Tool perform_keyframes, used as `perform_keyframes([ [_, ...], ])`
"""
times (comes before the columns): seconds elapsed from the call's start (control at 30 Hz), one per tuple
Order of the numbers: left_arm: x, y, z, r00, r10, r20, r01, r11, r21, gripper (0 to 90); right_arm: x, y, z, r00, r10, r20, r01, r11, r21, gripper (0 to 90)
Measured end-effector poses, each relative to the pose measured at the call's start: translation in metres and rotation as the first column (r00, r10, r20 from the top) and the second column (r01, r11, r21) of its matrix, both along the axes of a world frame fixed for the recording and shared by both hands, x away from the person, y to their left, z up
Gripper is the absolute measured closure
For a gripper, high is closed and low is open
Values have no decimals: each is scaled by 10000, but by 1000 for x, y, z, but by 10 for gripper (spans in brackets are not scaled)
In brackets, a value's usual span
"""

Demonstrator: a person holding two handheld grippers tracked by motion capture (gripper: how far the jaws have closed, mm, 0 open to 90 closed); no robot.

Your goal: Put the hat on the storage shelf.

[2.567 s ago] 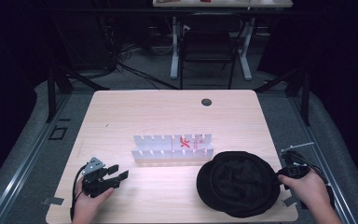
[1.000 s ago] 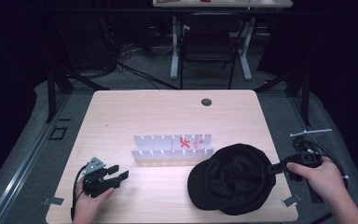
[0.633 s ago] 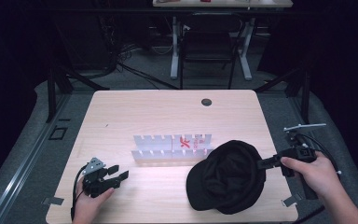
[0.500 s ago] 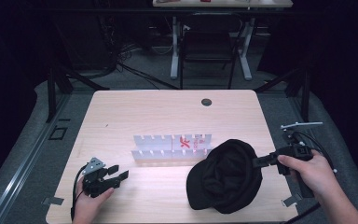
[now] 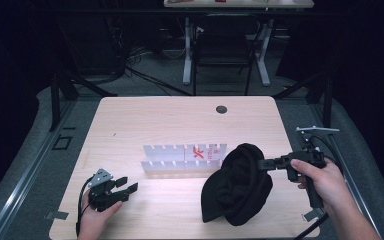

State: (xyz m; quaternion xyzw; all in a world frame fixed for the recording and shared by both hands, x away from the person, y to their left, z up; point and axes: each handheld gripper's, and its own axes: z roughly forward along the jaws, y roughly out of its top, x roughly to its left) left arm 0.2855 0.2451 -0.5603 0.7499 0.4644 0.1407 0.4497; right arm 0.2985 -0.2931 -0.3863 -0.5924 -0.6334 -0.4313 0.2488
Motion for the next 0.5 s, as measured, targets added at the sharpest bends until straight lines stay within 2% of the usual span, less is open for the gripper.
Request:
perform_keyframes([
  [0.17, 0, 0, 0, 10000, 13, -1, -13, 10000, -27, 457, -1, 7, 6, 9999, -6, 167, 0, 9995, 325, 882],
  [0.4, -1, -1, 3, 10000, -85, 12, 85, 9999, -110, 455, 0, 18, 20, 9981, 147, 592, -171, 9990, 402, 882],
  [0.5, -1, -2, 3, 9999, -80, 64, 81, 9998, -159, 455, 1, 20, 24, 9978, 120, 650, -158, 9982, 585, 882],
])
